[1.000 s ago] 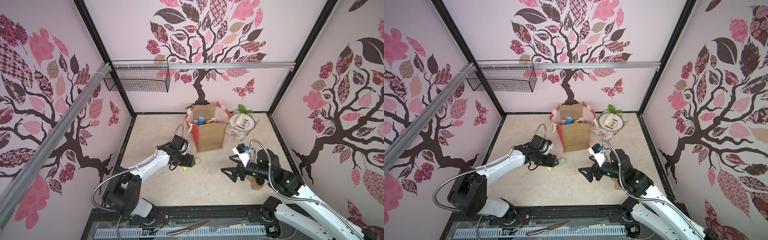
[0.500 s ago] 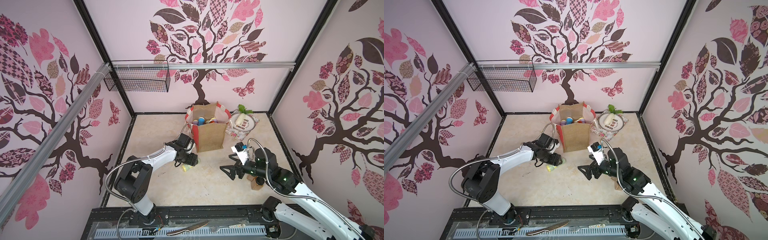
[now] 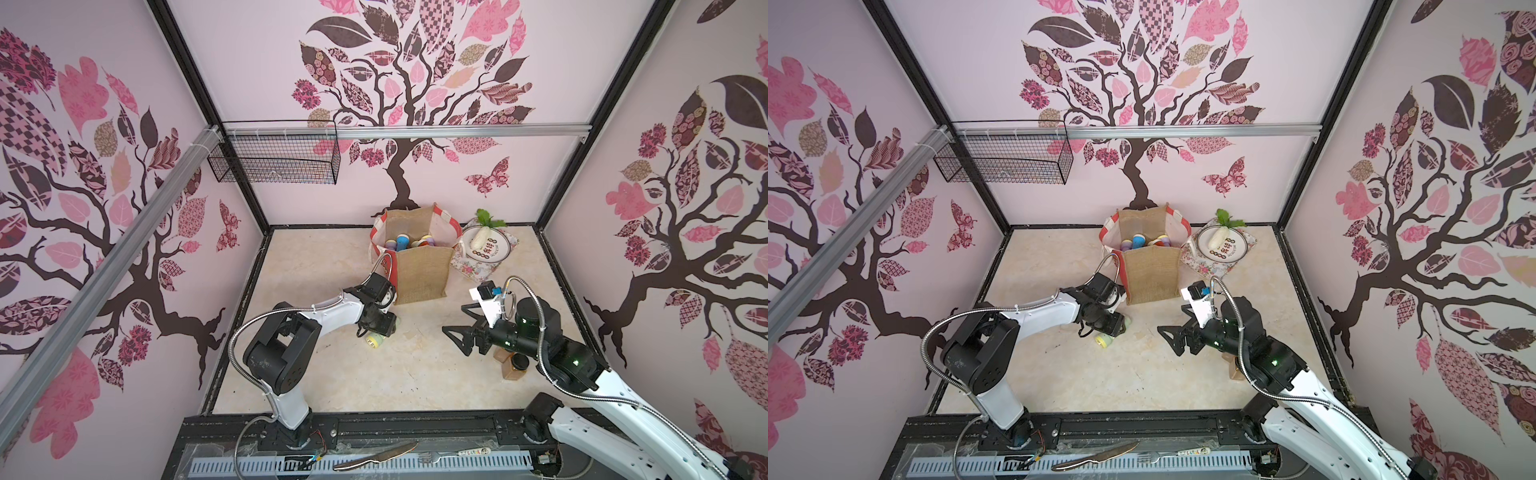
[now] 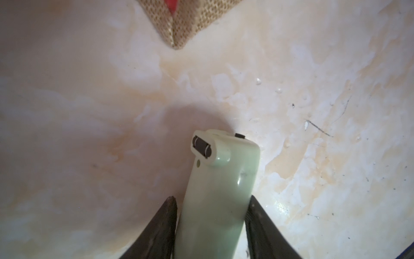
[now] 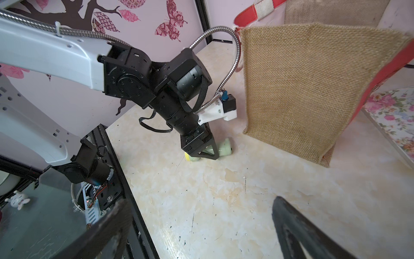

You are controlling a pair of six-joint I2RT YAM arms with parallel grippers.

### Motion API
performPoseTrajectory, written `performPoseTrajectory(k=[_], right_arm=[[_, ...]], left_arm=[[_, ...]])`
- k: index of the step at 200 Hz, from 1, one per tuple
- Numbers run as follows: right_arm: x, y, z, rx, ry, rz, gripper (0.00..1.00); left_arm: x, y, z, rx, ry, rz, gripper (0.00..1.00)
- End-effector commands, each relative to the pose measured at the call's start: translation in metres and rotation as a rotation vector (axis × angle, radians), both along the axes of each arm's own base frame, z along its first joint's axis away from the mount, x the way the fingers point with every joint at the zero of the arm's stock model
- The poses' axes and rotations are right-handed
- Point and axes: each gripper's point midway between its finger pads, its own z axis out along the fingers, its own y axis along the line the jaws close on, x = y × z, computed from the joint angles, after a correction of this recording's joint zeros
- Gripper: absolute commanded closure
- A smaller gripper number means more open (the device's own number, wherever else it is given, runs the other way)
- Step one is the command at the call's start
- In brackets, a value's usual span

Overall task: Put the flashlights into the tote bags
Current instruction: Pick up the flashlight from the center of the board.

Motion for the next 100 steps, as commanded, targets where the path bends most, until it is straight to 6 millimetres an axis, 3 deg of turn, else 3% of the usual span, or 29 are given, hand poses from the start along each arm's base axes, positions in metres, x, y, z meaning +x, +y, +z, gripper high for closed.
performPoseTrajectory(k=[1, 52, 100], right_arm=[[0.000, -0.006, 0.018, 0.019, -0.042, -0.026, 0.00], [0.002, -0.014, 0.027, 0.016, -0.066, -0.069, 0.00], [0.004, -0.017, 0.031, -0.037, -0.083, -0.073, 0.00]], left_arm=[[0.013, -0.004, 0.010, 0.003, -0.060, 0.023, 0.51], [-0.001, 0.016, 0.001, 0.052, -0.049, 0.110, 0.71], [-0.006, 0.017, 0.039, -0.053, -0.078, 0.234, 0.88]])
